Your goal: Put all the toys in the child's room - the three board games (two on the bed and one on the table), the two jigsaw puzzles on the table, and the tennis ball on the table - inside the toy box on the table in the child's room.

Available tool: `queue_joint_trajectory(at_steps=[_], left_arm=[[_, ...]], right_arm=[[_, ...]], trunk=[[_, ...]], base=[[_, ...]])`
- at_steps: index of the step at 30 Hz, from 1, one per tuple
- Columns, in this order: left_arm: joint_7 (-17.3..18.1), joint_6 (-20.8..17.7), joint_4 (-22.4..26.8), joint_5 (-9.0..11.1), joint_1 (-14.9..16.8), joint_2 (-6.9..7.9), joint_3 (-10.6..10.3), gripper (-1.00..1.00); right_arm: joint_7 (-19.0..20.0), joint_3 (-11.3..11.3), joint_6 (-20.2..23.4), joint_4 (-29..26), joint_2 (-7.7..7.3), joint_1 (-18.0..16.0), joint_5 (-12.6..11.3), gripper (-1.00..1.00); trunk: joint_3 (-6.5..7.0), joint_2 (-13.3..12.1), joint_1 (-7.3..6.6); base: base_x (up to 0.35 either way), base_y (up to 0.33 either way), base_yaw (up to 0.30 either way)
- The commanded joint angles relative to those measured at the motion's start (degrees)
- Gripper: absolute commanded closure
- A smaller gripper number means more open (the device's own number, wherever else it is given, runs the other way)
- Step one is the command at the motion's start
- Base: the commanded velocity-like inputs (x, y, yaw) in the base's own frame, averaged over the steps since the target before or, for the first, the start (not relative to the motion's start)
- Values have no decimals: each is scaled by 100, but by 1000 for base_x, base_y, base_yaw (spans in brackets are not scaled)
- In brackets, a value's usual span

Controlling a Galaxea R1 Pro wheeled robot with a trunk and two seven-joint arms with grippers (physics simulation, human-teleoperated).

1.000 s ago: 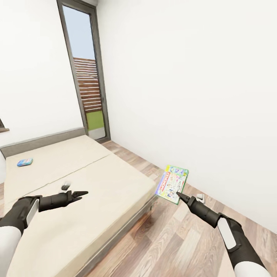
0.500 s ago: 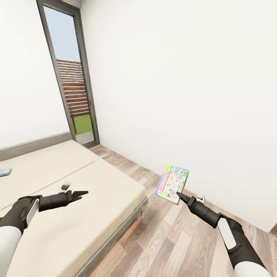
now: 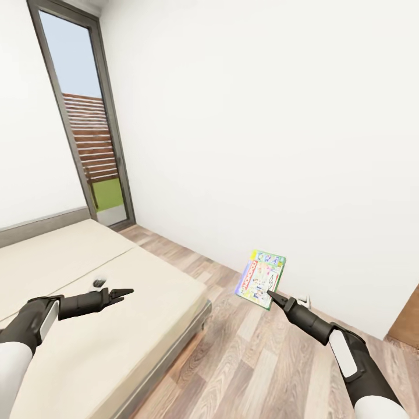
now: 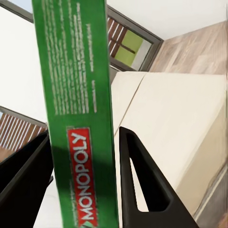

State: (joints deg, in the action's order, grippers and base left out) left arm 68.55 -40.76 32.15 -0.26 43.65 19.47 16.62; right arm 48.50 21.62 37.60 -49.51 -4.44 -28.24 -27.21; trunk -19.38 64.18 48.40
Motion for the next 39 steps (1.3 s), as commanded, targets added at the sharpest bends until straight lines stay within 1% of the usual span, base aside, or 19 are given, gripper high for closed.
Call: queue_joint_trajectory(at_steps=[1, 8, 12, 17, 31, 39], left_arm=[[20, -57, 2, -5, 3, 0, 12, -100], [18, -55, 2, -8, 3, 3, 6, -100], [21, -55, 2, -2, -4, 4, 12, -100], [20, -55, 2, 0, -5, 4, 8, -100], [26, -55, 2, -4, -6, 4, 2, -100], [27, -55, 2, -16, -5, 4, 8, -100]], right_arm=[[7, 9, 41, 2, 2, -6, -37, 100], [3, 26, 37, 15, -2, -6, -39, 100], [4, 159, 34, 19, 3, -6, -39, 100], [4, 266, 36, 23, 5, -1, -39, 100], [-1, 307, 37, 36, 5, 3, -39, 100], [1, 467, 37, 38, 5, 3, -39, 100]], trunk=[[1, 4, 0], [57, 4, 0], [89, 4, 0], [129, 4, 0], [240, 4, 0], [304, 4, 0]], base=[[0, 1, -190], [0, 0, -192], [0, 0, -193], [0, 0, -193], [0, 0, -195], [-55, 32, -199]])
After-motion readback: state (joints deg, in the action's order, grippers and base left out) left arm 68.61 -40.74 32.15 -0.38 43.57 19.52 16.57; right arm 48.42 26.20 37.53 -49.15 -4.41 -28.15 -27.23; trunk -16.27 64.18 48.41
